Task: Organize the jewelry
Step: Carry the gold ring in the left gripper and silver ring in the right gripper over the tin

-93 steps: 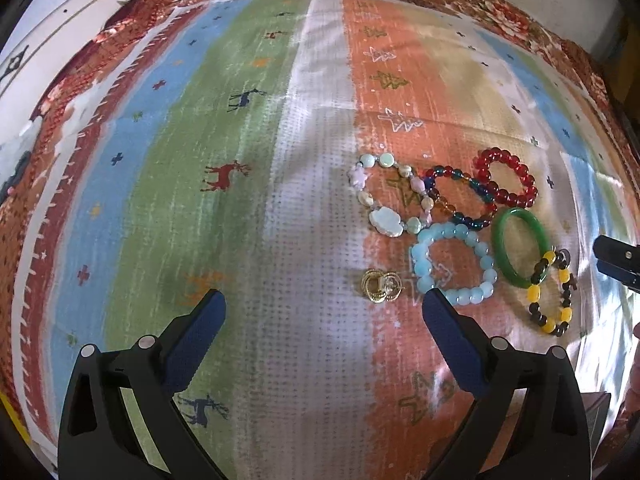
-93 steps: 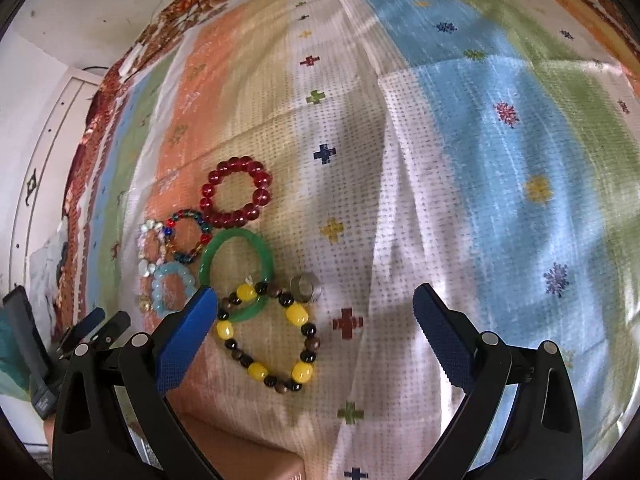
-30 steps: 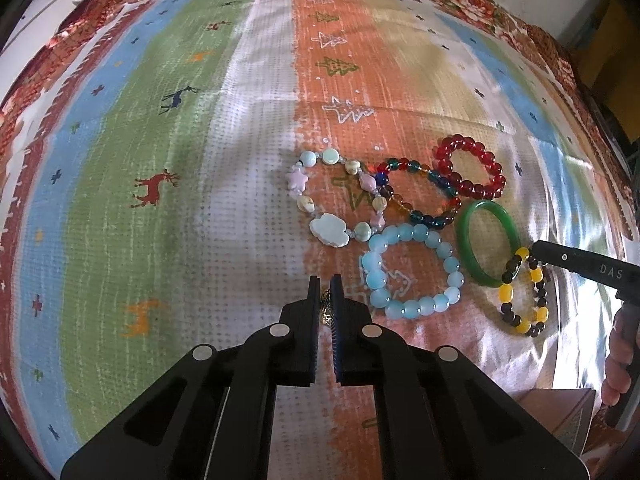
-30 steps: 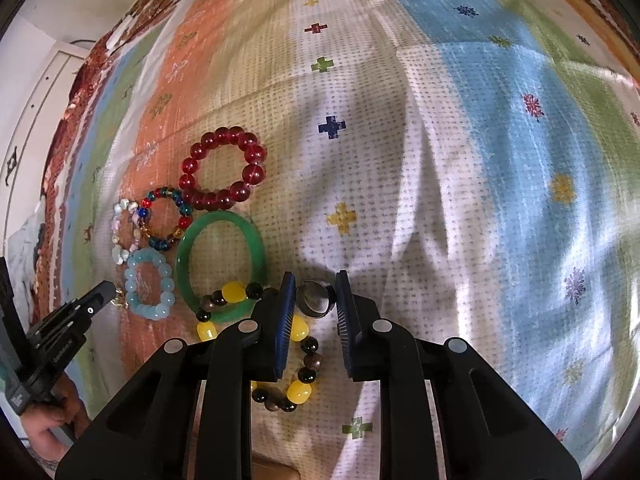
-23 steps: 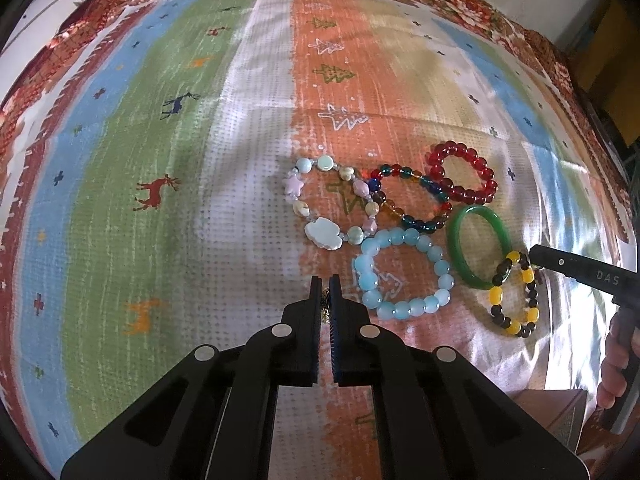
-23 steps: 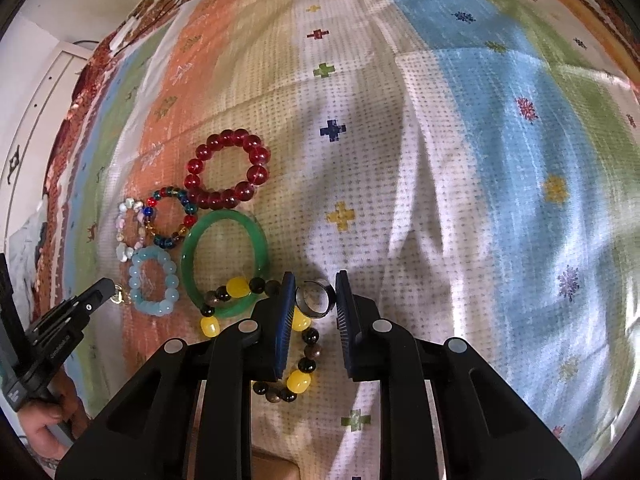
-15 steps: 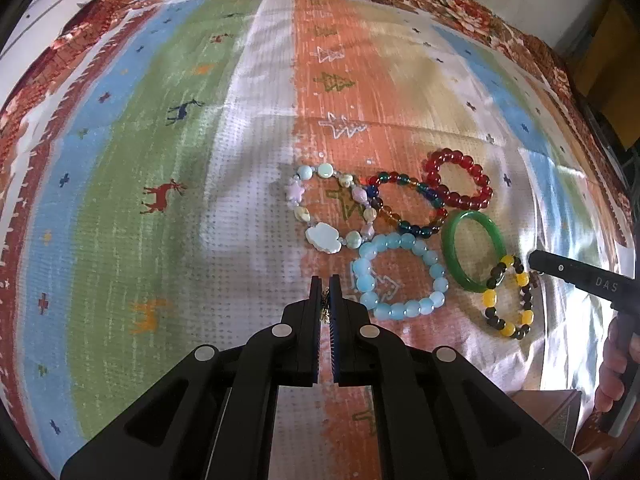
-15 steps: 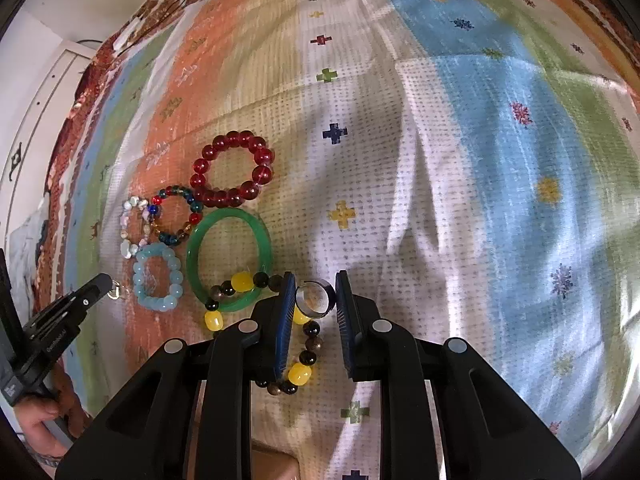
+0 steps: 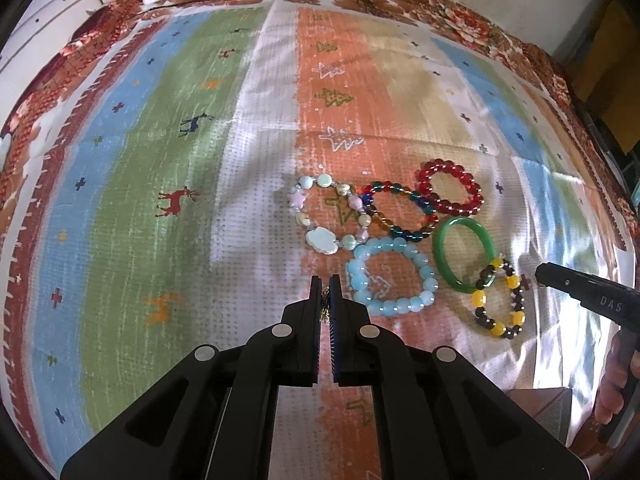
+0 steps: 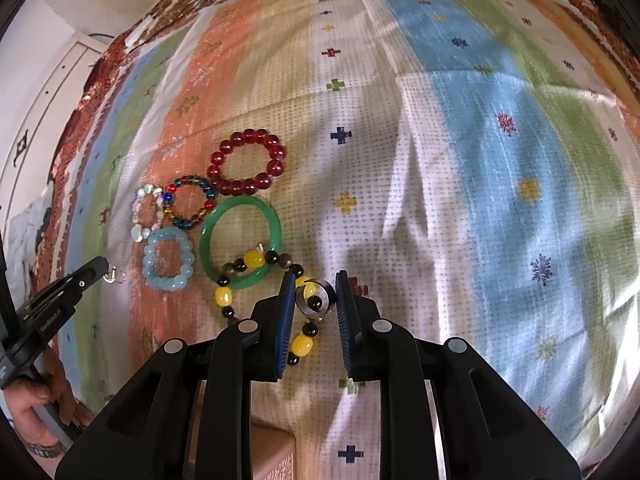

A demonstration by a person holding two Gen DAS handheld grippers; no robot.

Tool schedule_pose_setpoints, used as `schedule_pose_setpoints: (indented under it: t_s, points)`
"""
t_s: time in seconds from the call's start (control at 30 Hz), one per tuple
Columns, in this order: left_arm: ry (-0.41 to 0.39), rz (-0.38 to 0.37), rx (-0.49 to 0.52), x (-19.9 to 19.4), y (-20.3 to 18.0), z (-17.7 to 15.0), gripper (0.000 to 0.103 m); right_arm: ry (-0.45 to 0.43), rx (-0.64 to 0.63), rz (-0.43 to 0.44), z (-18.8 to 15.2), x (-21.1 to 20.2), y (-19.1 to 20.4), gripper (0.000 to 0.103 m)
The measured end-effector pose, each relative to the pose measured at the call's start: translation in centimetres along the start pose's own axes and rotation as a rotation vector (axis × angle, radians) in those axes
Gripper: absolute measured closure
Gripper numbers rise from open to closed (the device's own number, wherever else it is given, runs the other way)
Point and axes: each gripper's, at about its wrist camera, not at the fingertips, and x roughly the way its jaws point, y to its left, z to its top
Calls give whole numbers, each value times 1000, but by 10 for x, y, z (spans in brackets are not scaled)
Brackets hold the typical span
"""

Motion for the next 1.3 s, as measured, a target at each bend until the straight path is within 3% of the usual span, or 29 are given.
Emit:
schedule_pose_setpoints:
  t_s: [1.0, 1.3]
  points:
    - [-101, -44, 43, -58, -31, -32, 100, -165, -213, -11, -45, -66, 54, 82]
    - [-139, -92, 25, -78, -31, -43, 100, -186, -264, 10, -67, -79, 64, 82]
